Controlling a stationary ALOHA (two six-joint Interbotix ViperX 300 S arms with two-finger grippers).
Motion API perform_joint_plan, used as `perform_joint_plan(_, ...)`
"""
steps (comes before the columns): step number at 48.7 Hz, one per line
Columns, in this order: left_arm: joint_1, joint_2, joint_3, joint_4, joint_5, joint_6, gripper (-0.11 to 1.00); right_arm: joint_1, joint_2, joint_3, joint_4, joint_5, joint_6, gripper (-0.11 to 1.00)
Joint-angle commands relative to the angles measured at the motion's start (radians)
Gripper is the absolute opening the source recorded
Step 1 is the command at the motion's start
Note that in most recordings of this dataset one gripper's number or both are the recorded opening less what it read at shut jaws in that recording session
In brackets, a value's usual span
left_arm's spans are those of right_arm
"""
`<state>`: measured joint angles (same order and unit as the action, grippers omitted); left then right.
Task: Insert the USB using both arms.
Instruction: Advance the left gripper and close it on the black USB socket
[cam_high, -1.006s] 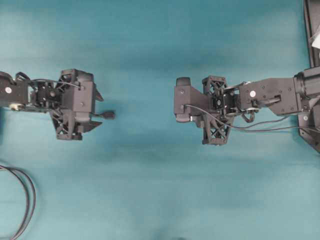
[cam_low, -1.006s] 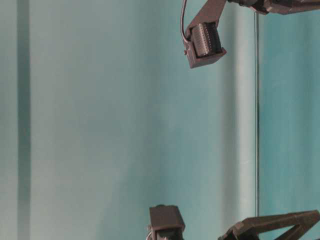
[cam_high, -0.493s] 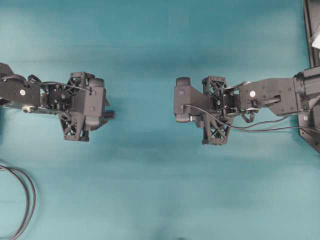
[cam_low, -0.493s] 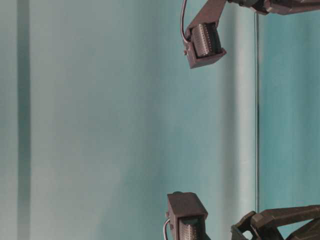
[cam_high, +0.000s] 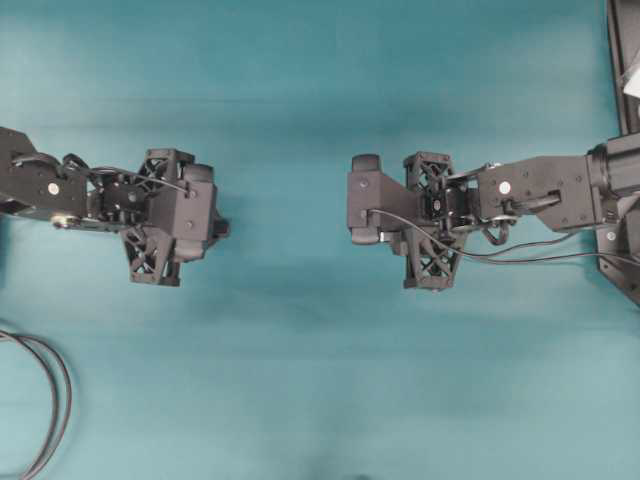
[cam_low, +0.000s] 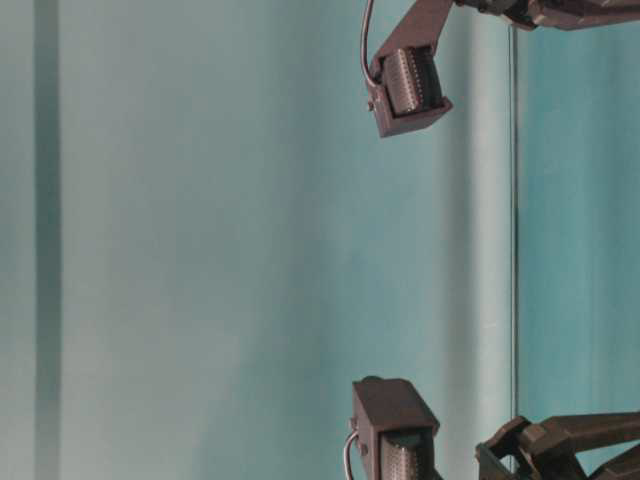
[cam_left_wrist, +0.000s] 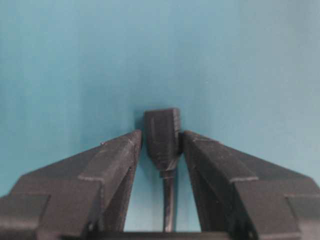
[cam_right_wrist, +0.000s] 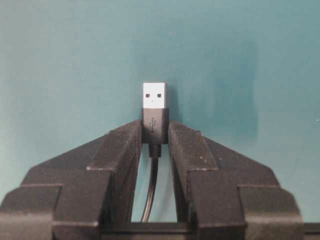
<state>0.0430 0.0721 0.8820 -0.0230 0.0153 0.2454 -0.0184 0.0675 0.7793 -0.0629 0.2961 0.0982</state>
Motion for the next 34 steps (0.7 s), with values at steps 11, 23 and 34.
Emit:
perform_joint_plan(11, 0.003, 0.018, -0.029, 0.003, 0.029, 0.015, 0.5, -0.005, 0.018, -0.017, -0.003, -0.017, 0.002, 0.22)
perform_joint_plan(23, -0.014, 0.017, -0.044, 0.003, 0.074, 0.015, 0.34, -0.002, 0.009, -0.028, -0.003, -0.012, -0.002, 0.22)
perform_joint_plan(34, -0.035, 0.002, -0.061, 0.002, 0.183, -0.002, 0.34, 0.003, -0.028, -0.026, -0.003, 0.009, -0.003, 0.21)
